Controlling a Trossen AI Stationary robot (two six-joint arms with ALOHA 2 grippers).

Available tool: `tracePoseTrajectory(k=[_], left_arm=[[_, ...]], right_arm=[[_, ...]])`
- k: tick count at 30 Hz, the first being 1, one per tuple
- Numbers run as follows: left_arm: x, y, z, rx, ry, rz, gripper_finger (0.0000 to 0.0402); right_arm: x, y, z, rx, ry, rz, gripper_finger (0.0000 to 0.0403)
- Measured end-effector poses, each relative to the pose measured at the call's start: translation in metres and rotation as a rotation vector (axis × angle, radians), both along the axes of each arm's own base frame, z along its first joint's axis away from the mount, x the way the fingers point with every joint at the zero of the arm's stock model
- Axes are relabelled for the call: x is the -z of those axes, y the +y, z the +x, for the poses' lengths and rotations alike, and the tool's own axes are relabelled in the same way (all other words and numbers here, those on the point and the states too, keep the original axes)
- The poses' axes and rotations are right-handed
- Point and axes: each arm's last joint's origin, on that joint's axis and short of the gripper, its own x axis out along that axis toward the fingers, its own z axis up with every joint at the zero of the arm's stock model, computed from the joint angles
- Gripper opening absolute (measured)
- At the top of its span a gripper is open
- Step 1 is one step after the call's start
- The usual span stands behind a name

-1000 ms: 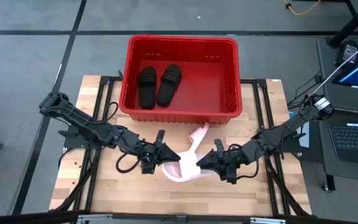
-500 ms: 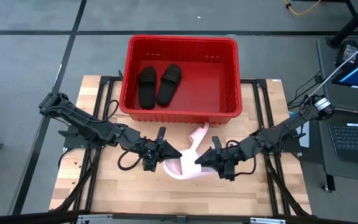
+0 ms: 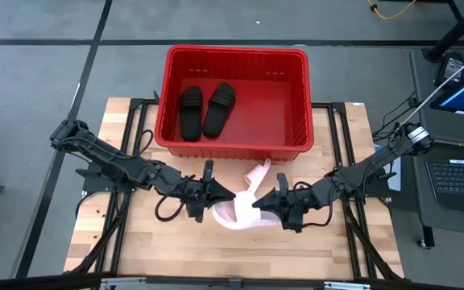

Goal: Pick and place slides into bin
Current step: Put the left pink slide into the red bin

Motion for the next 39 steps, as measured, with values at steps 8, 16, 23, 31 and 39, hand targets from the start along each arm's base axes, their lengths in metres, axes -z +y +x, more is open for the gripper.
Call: tracePoseTrajectory(k=[8,16,23,31,39], left_arm=[[0.0,-0.01,-0.005,-0.05,-0.002,-0.028,0.0043],[-0.001,-0.027,-0.019,-0.35,-0.023,0.031,0.0071],[-0.002,-0.047,-0.037,-0.499,-0.028,0.099,0.0063],[-0.003,-0.061,-0.054,-0.604,-0.023,0.135,0.0011],[0.003,-0.049,-0.074,-0.457,0.076,-0.075,0.0002]], right_arm=[[-0.001,-0.001,-0.001,0.009,-0.005,0.005,0.0011],[-0.004,-0.004,-0.002,0.065,-0.017,0.028,0.0011],[-0.008,-0.009,-0.002,0.238,-0.022,-0.001,0.001],[-0.026,-0.023,0.005,0.324,-0.04,0.023,0.001],[-0.044,-0.054,0.012,0.553,-0.125,0.075,0.001]])
